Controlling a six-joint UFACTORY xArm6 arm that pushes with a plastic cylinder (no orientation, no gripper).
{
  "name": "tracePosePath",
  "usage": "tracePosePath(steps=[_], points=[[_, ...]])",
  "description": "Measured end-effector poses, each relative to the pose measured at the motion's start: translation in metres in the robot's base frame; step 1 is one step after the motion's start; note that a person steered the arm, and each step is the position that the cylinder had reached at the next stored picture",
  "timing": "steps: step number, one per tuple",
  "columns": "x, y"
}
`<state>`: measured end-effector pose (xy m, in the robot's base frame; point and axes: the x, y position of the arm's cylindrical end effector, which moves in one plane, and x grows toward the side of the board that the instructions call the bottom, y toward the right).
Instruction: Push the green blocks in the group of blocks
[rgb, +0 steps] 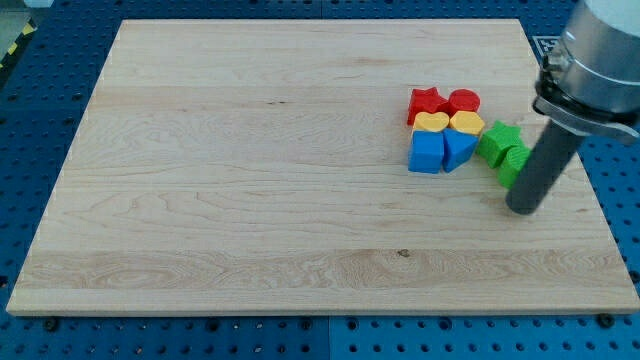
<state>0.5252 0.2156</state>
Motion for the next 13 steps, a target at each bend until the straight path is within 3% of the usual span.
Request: tracePosePath(steps=[3,6,9,13], points=[[-0.01,0.034],[-0.024,0.027],[-0.043,-0.023],[-0.052,0.009]])
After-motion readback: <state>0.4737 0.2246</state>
